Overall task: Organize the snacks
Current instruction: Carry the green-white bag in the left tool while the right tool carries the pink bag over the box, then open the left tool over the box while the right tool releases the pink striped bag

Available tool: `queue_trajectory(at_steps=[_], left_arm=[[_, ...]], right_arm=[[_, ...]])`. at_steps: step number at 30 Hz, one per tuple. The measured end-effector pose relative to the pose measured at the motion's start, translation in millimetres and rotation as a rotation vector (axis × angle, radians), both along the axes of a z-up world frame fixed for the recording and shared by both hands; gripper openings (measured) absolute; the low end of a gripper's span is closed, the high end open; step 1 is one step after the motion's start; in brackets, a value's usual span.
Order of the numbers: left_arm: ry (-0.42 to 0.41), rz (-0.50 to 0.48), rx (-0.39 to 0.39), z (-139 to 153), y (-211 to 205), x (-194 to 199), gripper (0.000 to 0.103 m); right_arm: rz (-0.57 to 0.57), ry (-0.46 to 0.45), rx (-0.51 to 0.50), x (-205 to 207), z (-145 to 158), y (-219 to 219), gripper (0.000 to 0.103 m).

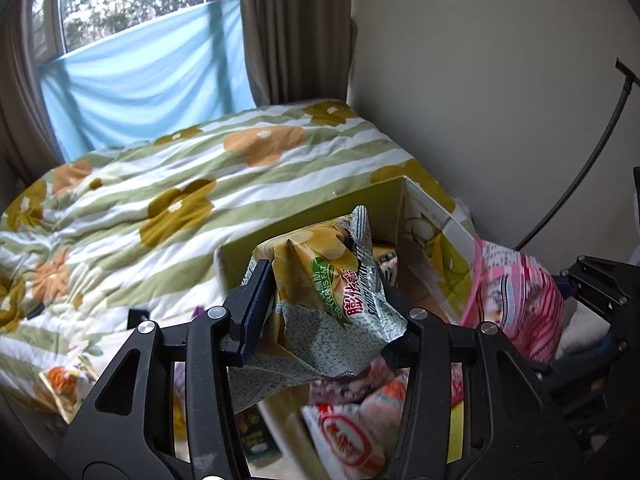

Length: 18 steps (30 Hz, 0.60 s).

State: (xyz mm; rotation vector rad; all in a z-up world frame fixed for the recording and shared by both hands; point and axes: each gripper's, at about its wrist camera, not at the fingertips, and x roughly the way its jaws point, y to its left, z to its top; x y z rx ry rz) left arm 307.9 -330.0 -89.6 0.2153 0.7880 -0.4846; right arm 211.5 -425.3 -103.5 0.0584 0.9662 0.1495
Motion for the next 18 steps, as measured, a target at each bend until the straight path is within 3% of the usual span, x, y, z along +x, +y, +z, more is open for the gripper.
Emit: queue_trajectory(at_steps=[1, 2, 4, 18], left_arm=[[-0.016, 0.009, 0.027, -3, -8, 3, 0.052], [-0.027, 0.029, 0.063, -6, -15, 4, 0.075], [-0.037, 0.068, 0.087, -9, -21, 7, 0.102], [0.018, 0.164, 0.082, -12, 13, -26, 0.102]], right_arm=[[0.009, 0.008, 0.005, 3, -3, -5, 0.069], [0.016, 0.014, 0.009, 5, -5, -9, 0.069], [0.021, 0.026, 0.007, 9, -10, -15, 0.069], [0.028, 0.041, 0.097, 23, -12, -42, 0.069]])
